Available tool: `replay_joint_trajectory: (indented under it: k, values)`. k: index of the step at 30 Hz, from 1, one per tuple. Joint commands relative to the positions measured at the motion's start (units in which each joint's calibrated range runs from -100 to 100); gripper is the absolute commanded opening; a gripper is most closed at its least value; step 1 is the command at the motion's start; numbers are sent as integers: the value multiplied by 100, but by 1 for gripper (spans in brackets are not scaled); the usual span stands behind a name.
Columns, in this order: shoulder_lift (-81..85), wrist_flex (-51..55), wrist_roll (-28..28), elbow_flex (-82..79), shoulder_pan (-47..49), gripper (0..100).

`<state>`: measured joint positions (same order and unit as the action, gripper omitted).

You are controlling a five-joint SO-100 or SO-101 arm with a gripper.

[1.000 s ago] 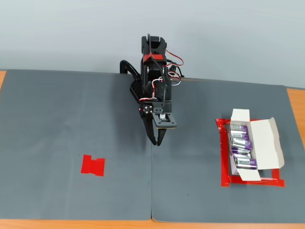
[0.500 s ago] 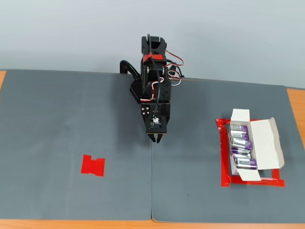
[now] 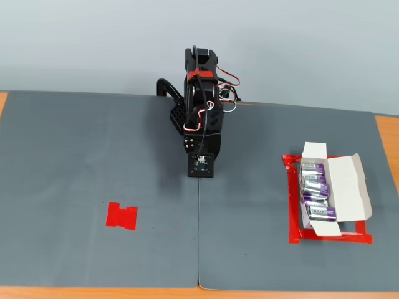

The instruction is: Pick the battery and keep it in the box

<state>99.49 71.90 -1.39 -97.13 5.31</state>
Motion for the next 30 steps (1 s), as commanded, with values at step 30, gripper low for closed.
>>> replay_joint_trajectory:
  k: [30]
  values:
    - [0, 301, 12, 454, 182, 2]
